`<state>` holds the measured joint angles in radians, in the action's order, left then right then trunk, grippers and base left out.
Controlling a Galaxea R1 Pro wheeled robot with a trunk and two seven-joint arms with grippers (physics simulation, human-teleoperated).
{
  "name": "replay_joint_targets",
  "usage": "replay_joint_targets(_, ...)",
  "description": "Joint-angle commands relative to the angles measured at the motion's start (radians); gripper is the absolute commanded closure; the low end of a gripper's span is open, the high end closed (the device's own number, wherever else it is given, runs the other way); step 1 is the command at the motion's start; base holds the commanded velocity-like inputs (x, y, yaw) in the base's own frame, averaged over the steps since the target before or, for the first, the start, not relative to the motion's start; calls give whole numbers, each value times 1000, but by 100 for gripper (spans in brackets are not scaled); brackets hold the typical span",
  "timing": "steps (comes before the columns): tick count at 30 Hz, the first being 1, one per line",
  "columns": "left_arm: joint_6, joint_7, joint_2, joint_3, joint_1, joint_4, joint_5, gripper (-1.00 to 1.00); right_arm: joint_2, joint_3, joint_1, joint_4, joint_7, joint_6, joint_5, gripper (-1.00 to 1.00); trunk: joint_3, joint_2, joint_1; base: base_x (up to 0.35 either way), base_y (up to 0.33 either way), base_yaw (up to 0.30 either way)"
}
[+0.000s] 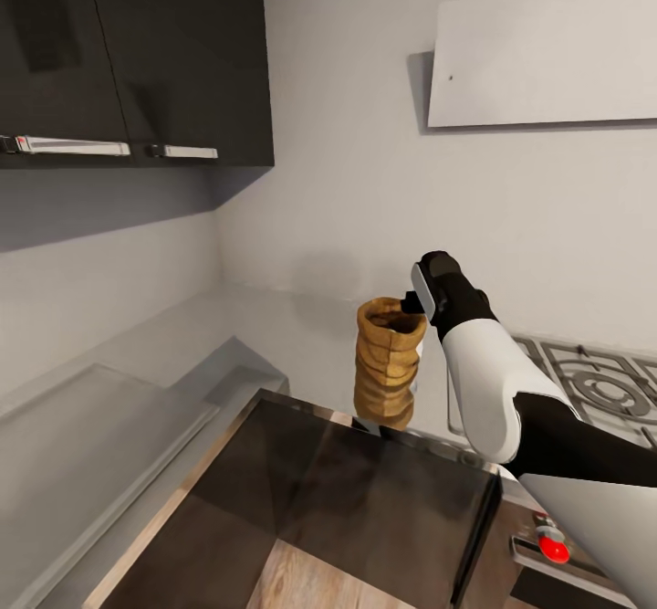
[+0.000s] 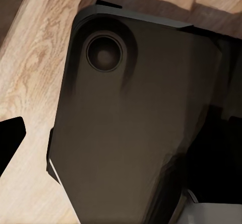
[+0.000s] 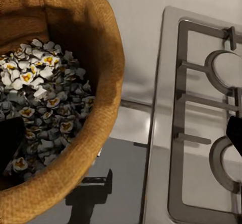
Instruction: In the kitchen, take the popcorn bag from the countertop, put it into the microwave, and heat it until the popcorn is cooked so the cooked popcorn ends up inside the bag.
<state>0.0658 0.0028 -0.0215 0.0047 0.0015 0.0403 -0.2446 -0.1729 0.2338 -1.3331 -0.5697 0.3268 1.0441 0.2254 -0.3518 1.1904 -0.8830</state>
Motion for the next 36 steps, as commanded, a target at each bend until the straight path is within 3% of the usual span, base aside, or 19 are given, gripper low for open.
replay_joint_targets(1, 2, 0, 0, 0, 0, 1, -5, -100, -2, 7, -1, 0, -4, 3, 8, -100, -1, 1, 0, 77, 0, 0)
replay_joint_targets(7, 2, 0, 0, 0, 0, 1, -5, -100, -2, 7, 0, 1, -5, 3, -16, -100, -1, 1, 0, 20, 0, 0)
replay_joint_targets(18, 2, 0, 0, 0, 0, 1, -5, -100, -2, 7, -3, -1, -1, 3, -18, -100, -1, 1, 0, 0, 0, 0)
replay_joint_targets(36, 2, 0, -1, 1, 0, 1, -5, -100, -2, 7, 17, -1, -5, -57, -24, -100, -1, 1, 0, 2, 0, 0)
